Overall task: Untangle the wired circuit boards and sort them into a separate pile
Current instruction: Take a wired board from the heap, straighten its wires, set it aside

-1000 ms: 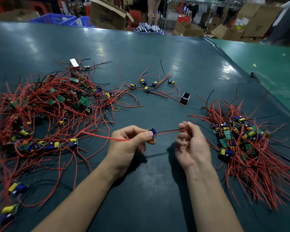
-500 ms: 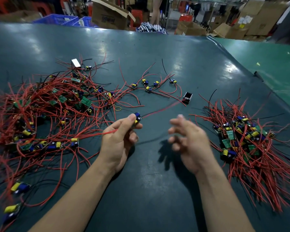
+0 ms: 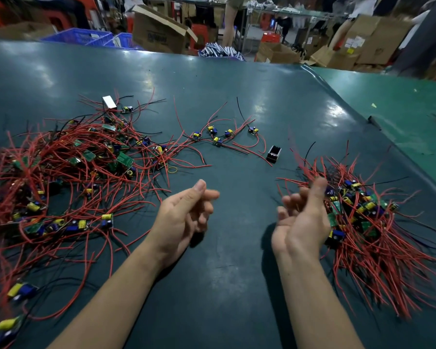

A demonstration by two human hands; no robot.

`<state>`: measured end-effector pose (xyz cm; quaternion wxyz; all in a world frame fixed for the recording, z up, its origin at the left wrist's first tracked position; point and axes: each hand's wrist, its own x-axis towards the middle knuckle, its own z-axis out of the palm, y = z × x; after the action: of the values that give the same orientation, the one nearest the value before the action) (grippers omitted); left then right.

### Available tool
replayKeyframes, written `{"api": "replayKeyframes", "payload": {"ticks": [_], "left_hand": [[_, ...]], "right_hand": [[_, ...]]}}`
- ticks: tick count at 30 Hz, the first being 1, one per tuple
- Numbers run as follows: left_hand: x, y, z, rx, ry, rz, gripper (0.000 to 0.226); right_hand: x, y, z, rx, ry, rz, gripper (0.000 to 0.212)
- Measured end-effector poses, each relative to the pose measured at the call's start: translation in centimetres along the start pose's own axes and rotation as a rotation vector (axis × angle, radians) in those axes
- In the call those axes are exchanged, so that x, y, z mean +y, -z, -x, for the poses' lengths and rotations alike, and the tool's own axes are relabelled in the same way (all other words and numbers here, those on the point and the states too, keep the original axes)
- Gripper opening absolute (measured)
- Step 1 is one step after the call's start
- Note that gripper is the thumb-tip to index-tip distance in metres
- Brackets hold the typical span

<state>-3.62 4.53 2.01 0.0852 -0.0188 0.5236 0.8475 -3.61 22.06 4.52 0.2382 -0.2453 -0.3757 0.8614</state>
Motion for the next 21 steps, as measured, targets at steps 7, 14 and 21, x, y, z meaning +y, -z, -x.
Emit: {"api": "replayKeyframes", "payload": {"ticks": [7, 14, 21], "left_hand": [[-0.1, 0.0, 0.2, 0.043, -0.04, -0.033, 0.028], [1.6, 1.5, 0.2, 0.293, -0.313, -0.424, 0.022], [4.5, 7.9, -1.2, 0.803, -0.511, -1.331, 0.017]], "right_hand": [[0.5, 0.4, -1.0, 0.017, -0.184, -0.01, 0.029], [0.7, 0.5, -1.1, -0.061, -0.23, 0.011, 0.029], [0.8, 0.6, -1.2, -0.091, -0.213, 0.015, 0.03]]}}
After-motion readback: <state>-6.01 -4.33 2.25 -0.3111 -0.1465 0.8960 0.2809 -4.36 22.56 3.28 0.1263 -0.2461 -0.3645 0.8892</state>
